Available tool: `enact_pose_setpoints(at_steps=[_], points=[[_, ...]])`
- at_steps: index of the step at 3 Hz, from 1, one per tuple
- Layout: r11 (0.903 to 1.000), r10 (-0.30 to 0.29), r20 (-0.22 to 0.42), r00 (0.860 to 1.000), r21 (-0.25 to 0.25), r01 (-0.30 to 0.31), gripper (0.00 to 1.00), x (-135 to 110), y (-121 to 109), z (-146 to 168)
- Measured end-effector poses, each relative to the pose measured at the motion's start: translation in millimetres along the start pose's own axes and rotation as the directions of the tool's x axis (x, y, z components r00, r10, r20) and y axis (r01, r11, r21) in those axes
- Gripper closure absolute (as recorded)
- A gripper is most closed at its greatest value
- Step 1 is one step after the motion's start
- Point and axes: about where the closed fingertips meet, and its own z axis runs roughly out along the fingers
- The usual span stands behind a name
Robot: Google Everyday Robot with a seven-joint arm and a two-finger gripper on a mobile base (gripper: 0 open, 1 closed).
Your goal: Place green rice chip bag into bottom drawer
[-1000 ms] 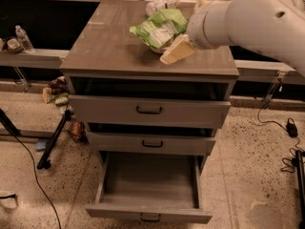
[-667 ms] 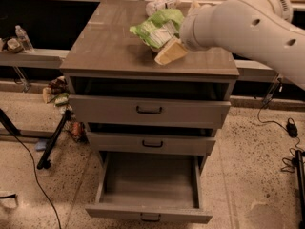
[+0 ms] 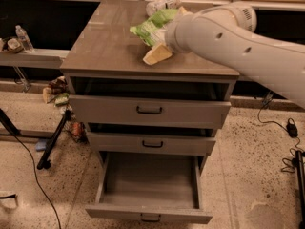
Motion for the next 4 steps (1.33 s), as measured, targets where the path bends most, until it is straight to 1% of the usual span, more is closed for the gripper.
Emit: enact_pose_setpoints(at_steps=[2,3,4], points=[[0.9985,0.042,0.048,0.998,0.033,-0.044,0.00,-4.3,-0.2,53.5],[0.9985,0.041,0.051,0.998,0.035,-0.043,0.00,-5.8,1.7,65.8],[0.9987,0.042,0.058,0.997,0.026,-0.044,0.18,-7.9,7.9,74.2]])
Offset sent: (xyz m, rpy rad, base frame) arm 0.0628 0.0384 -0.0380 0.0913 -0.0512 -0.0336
